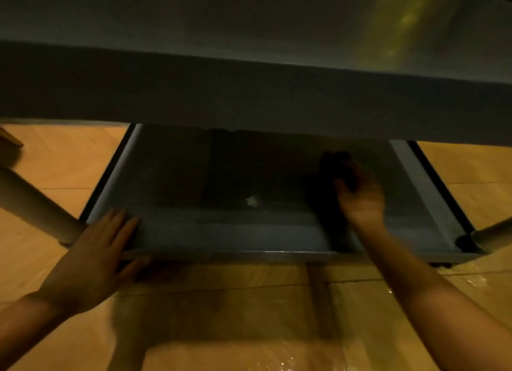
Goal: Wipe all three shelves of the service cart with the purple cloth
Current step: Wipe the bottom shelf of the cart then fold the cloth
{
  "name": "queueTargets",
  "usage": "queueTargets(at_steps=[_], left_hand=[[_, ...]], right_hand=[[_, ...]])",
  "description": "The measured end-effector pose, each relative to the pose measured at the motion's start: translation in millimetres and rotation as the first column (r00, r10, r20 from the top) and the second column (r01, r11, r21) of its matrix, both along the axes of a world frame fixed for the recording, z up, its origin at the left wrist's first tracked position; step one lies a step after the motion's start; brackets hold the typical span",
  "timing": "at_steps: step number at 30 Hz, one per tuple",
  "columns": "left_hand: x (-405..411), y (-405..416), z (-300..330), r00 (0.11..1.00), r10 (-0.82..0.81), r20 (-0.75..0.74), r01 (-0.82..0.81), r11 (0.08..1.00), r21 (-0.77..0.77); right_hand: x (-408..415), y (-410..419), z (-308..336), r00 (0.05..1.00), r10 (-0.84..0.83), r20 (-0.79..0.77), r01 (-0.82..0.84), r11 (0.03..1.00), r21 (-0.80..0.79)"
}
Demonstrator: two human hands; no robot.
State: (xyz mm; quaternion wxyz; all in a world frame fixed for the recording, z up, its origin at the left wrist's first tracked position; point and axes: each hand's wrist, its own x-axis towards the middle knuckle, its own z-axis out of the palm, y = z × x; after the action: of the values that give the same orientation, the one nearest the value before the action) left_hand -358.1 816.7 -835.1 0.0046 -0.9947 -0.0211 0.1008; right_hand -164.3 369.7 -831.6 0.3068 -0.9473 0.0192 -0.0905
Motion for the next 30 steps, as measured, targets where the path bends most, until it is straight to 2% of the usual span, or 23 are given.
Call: queueTargets(at_steps=[2,4,5,8,11,13,16,18,20,22,25,30], left_hand=[[-6.9,-1.1,-10.2,0.999,0.031,-0.023,-0.031,1.0,0.002],[-7.0,-6.3,-20.3,0.997,0.065,0.041,-0.063,0.997,-0.037],[-4.7,-8.4,-22.2,0.996,0.064,0.069,-0.061,0.997,-0.046],[-4.5,-4.3,-27.1,0.996,0.069,0.061,-0.065,0.996,-0.067],[-5.3,-5.6,-25.1,0.994,0.088,0.066,-0.084,0.995,-0.061],[-4.9,-8.9,-23.3,0.995,0.091,0.051,-0.087,0.993,-0.077],[-5.8,-0.2,-12.9,0.998,0.06,0.02,-0.056,0.988,-0.143],[-9.1,12.3,-6.7,0.996,-0.077,0.046,0.079,0.996,-0.043],[-14.8,23.5,-2.2,0.976,-0.209,0.068,0.195,0.966,0.168],[-19.1,24.8,-4.1,0.985,-0.175,-0.001,0.17,0.959,0.226],[-18.6,13.8,-19.4,0.999,-0.006,-0.044,0.011,0.993,0.117],[-20.8,6.4,-24.2,0.997,-0.016,0.074,0.014,1.0,0.028]], right_hand=[[8.3,-13.5,-12.7,0.998,-0.041,-0.056,0.036,0.996,-0.086],[7.5,-1.9,-31.6,0.987,-0.079,-0.137,0.057,0.986,-0.155],[5.8,10.3,-37.8,0.989,-0.073,-0.13,0.049,0.982,-0.18],[-1.7,81.4,-42.9,0.997,-0.051,-0.056,0.049,0.998,-0.041],[-37.8,187.1,-31.1,0.984,0.173,0.046,-0.174,0.984,0.036],[-65.3,252.7,-32.1,0.952,0.301,0.046,-0.304,0.951,0.057],[-68.4,285.1,-20.0,0.946,0.323,-0.021,-0.322,0.946,0.016],[-45.9,257.0,-16.8,0.964,0.261,-0.055,-0.262,0.965,-0.028],[-32.4,225.9,-20.4,0.967,0.184,-0.177,-0.22,0.952,-0.214],[-36.8,222.7,-29.1,0.937,0.217,-0.273,-0.293,0.915,-0.278],[-54.1,255.4,-42.3,0.918,0.319,-0.236,-0.352,0.929,-0.114],[-23.8,306.8,-28.4,0.942,0.316,-0.112,-0.294,0.939,0.178]])
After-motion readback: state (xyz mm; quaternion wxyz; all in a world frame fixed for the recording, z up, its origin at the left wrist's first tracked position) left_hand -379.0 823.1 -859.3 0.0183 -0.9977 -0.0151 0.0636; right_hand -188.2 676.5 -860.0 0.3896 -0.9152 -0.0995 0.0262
